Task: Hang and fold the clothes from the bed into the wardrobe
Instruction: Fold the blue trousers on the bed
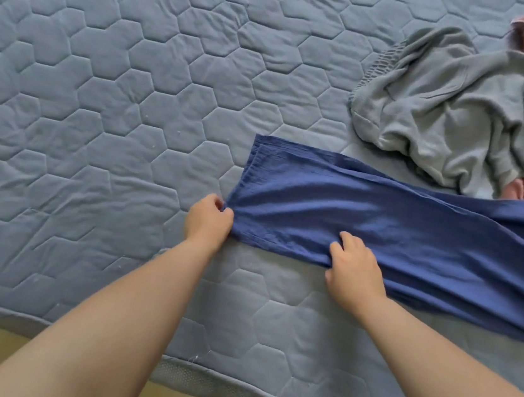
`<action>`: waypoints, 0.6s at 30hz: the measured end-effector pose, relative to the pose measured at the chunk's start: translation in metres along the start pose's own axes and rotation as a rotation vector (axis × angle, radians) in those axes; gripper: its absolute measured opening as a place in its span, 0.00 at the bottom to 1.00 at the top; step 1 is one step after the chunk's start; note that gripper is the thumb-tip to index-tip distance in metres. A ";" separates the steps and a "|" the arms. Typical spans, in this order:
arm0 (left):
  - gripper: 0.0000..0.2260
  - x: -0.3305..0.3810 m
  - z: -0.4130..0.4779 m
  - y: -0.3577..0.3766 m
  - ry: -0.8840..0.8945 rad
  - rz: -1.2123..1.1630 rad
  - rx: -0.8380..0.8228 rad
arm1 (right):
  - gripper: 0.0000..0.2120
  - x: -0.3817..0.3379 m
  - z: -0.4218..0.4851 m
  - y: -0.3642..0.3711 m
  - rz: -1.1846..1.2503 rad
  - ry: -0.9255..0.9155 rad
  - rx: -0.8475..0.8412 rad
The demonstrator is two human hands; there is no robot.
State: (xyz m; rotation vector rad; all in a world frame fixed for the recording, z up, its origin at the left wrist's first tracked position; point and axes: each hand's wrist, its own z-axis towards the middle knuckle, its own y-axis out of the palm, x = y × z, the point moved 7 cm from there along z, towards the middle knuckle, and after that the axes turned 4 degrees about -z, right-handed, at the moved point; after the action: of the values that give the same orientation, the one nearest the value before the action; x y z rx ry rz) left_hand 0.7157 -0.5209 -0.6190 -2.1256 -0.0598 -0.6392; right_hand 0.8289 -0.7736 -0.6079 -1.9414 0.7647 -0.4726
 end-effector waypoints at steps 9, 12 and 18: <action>0.20 0.131 0.026 0.023 0.645 0.307 0.048 | 0.15 0.009 0.013 0.015 0.283 0.039 -0.136; 0.12 0.155 0.037 0.037 0.662 0.579 0.078 | 0.14 0.012 0.011 0.014 0.349 0.054 -0.117; 0.10 0.163 0.069 0.000 0.362 0.410 0.166 | 0.13 0.011 -0.005 -0.011 0.486 0.021 0.070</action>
State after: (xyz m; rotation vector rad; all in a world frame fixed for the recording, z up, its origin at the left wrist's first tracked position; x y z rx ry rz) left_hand 0.8854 -0.4978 -0.5757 -1.7619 0.4927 -0.7301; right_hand 0.8373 -0.7807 -0.5961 -1.6135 1.1758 -0.2178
